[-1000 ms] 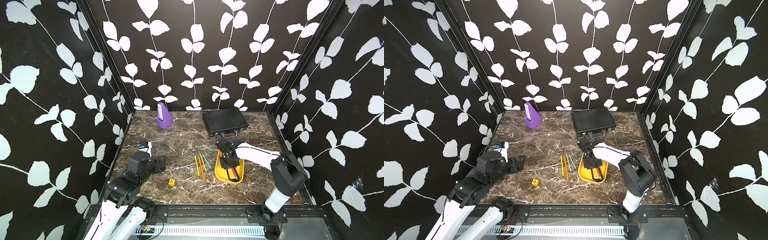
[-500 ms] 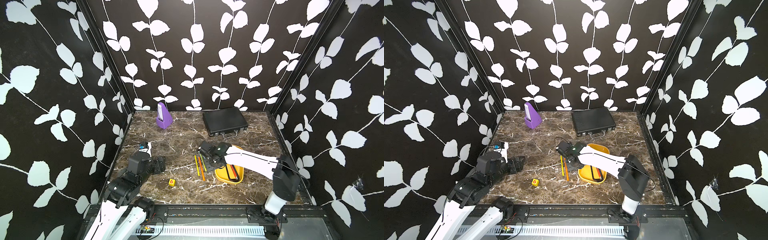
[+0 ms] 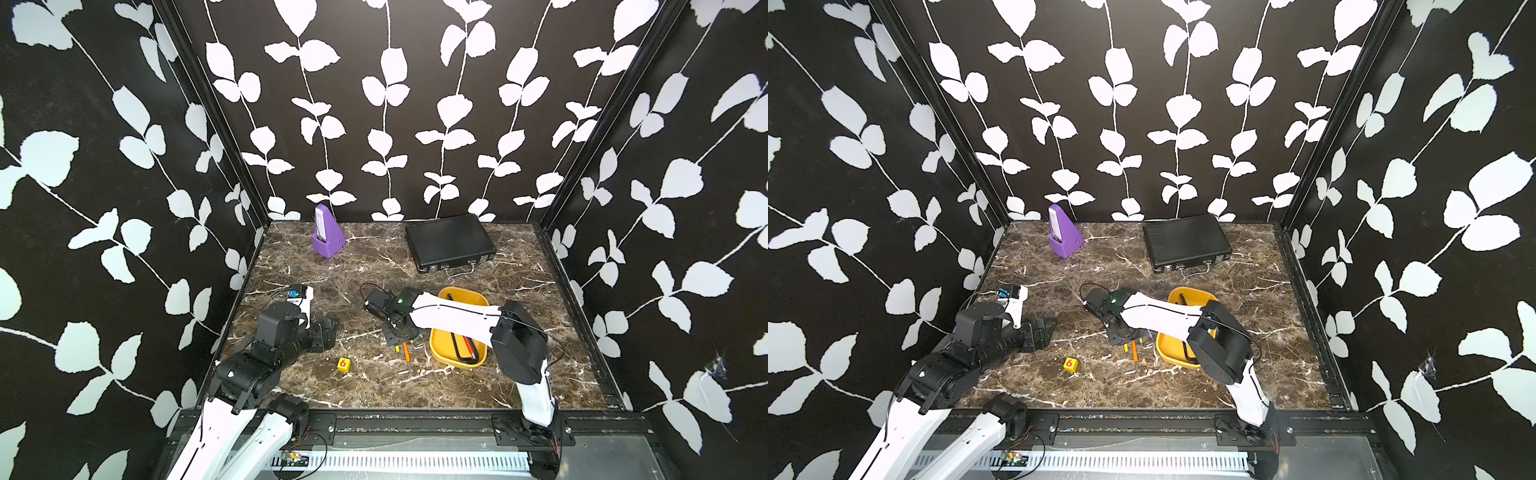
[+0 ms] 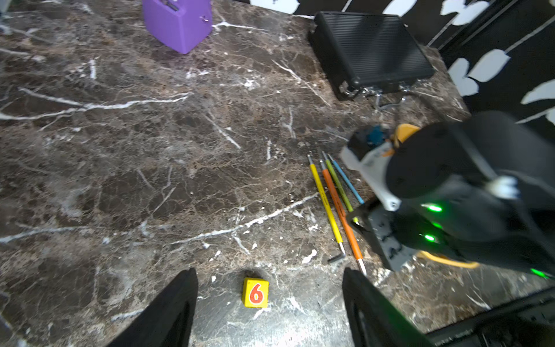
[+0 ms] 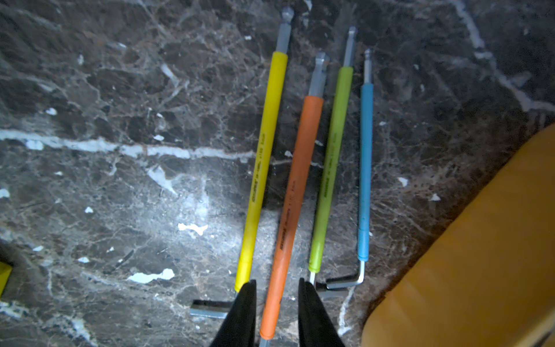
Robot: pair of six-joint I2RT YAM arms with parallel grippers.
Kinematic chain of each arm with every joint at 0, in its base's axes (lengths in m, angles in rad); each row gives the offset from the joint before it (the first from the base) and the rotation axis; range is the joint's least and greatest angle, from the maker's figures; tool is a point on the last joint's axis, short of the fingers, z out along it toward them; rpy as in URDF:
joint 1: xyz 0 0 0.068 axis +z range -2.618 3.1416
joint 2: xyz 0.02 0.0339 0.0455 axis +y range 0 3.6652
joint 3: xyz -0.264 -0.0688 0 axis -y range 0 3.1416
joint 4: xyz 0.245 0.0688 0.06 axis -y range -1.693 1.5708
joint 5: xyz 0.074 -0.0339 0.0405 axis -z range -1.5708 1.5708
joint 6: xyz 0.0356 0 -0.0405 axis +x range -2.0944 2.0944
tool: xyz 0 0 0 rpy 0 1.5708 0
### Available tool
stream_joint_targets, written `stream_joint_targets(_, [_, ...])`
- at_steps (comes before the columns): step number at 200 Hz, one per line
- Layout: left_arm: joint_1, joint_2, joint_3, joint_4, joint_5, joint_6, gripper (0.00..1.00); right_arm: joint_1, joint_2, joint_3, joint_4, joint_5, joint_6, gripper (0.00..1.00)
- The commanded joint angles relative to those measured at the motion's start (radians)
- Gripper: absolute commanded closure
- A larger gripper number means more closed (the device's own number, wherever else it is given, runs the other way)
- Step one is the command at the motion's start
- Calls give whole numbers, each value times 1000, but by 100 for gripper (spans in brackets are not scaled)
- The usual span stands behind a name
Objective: Put the hex key on the desktop into the storage box
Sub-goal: Pick up the Allen key from the center of the board.
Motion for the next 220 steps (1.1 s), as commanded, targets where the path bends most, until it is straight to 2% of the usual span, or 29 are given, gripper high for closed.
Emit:
stream_joint_targets(1, [-4,-5,36,-9,86,73,23,-1,41,63,-7,-11,30,73])
stream_joint_targets(30, [-4,-21,20,11,151,88,22,-1,80,77,7,-17,47,73])
stream_joint_targets(83, [-4,-81,2,20,93,64,22,-3,150,113,4,-11,63,73])
stream_joint_targets(220, [-4,-68,1,20,83,58,23,-43,245,129,-10,-68,100,85])
